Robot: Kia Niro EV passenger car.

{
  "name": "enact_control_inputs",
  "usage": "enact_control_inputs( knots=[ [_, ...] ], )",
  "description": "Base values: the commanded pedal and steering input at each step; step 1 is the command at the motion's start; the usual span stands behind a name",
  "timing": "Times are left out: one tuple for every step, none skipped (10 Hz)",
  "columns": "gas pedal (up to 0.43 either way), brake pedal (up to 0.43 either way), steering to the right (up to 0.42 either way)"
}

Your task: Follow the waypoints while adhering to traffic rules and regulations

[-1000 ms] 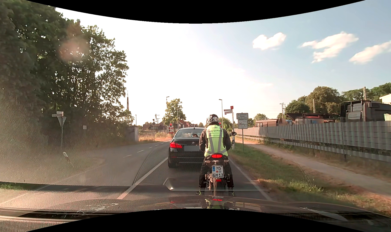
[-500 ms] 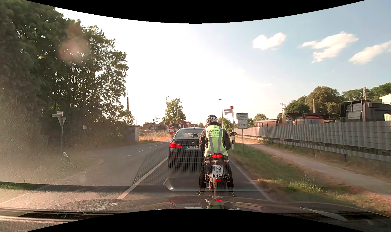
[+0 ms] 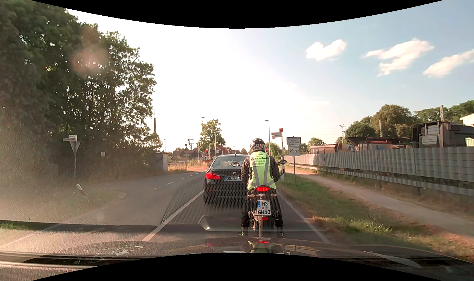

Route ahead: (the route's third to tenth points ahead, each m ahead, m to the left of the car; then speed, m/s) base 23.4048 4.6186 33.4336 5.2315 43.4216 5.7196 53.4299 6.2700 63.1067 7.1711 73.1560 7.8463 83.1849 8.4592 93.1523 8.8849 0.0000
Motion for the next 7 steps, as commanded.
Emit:
enact_control_inputs(
  knots=[
    [0.000, 0.000, 0.006],
    [0.000, 0.000, 0.006],
    [0.000, 0.000, 0.005],
    [0.000, 0.000, 0.006],
    [0.000, 0.000, 0.006],
    [0.000, 0.000, 0.006],
    [0.000, 0.000, 0.006]
  ],
)
